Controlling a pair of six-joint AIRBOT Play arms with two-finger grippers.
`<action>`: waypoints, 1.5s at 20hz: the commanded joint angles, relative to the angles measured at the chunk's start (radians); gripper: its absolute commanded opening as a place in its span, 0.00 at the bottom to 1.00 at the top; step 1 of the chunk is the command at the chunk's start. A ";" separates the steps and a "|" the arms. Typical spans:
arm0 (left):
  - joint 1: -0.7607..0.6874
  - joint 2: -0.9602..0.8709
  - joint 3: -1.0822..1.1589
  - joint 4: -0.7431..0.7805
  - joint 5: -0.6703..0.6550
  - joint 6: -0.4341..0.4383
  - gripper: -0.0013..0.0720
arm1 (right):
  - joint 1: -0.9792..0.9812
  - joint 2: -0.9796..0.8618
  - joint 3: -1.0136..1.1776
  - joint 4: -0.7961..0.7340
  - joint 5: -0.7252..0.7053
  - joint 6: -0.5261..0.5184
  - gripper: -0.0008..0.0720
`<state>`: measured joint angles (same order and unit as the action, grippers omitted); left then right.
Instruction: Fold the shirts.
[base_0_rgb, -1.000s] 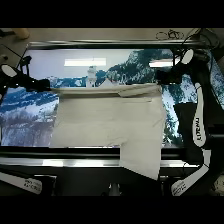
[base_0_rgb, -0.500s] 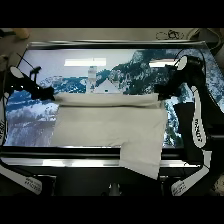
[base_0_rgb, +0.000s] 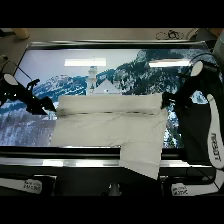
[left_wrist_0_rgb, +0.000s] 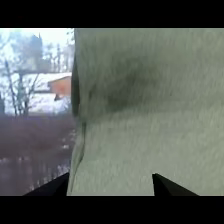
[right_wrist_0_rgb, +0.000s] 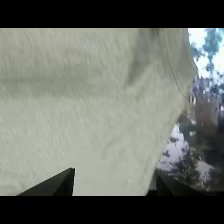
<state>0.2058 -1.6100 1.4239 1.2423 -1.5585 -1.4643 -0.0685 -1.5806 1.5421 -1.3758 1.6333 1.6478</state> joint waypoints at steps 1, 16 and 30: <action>0.035 0.176 -0.273 0.048 0.029 0.014 0.82 | -0.035 0.216 -0.316 0.000 -0.069 -0.061 0.74; 0.049 0.281 -0.708 -0.015 0.354 0.051 0.53 | -0.035 0.336 -0.554 -0.034 -0.117 -0.089 0.82; -0.002 0.313 -0.708 -0.045 0.348 0.081 0.05 | -0.035 0.360 -0.978 0.113 -0.420 -0.122 0.62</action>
<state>0.2050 -1.3067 0.7132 1.2060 -1.2011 -1.3849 -0.1040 -1.2194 0.6048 -1.2816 1.3224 1.5265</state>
